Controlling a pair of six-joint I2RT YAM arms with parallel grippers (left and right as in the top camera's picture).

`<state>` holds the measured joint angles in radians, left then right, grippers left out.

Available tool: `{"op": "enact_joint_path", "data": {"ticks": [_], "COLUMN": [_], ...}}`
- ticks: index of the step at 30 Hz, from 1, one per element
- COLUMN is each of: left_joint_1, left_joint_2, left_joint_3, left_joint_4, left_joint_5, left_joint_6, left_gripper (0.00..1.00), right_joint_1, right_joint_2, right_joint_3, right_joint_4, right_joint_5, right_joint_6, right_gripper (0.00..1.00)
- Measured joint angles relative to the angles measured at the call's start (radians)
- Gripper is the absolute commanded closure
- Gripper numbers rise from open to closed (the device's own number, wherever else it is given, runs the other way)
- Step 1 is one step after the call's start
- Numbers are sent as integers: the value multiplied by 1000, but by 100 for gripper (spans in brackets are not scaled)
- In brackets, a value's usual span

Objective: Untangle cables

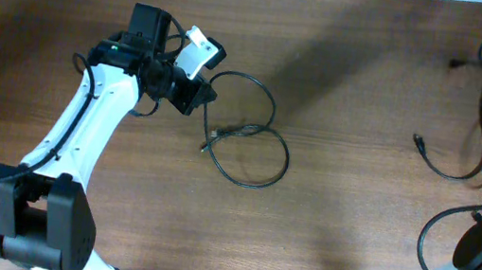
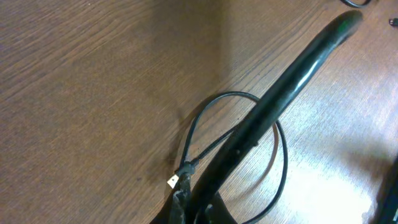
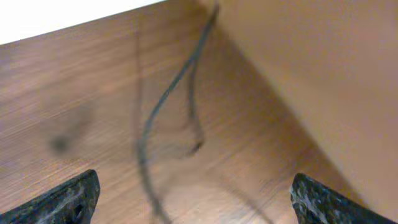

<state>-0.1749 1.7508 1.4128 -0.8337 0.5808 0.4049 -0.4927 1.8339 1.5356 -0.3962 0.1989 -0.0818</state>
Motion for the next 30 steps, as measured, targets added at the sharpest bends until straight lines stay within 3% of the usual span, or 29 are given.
{"op": "enact_joint_path", "data": {"ticks": [5,9,13,19,25,30], "left_joint_1": [0,0,-51,-148,-148,-148], "left_joint_2": [0,0,-2,-154,-274,-285], "left_joint_3": [0,0,0,-2,-3,-3], "left_joint_4": [-13,-15,-44,-37,-29,-10], "left_joint_5": [13,93,122,42,20,16], "left_joint_6": [0,0,61,175,256,272], "left_gripper": [100,100,100,100,100,100], "right_joint_1": [0,0,46,309,564,660], "right_joint_2": [-93,-214,-269,-315,-359,-359], "right_joint_3": [0,0,2,2,2,2], "right_joint_4": [-78,-151,-267,-429,-507,-517], "right_joint_5": [-301,-728,-1024,-1128,-1140,-1126], "right_joint_6": [4,3,-113,-307,-382,-404], "right_gripper": [3,3,3,3,3,3]}}
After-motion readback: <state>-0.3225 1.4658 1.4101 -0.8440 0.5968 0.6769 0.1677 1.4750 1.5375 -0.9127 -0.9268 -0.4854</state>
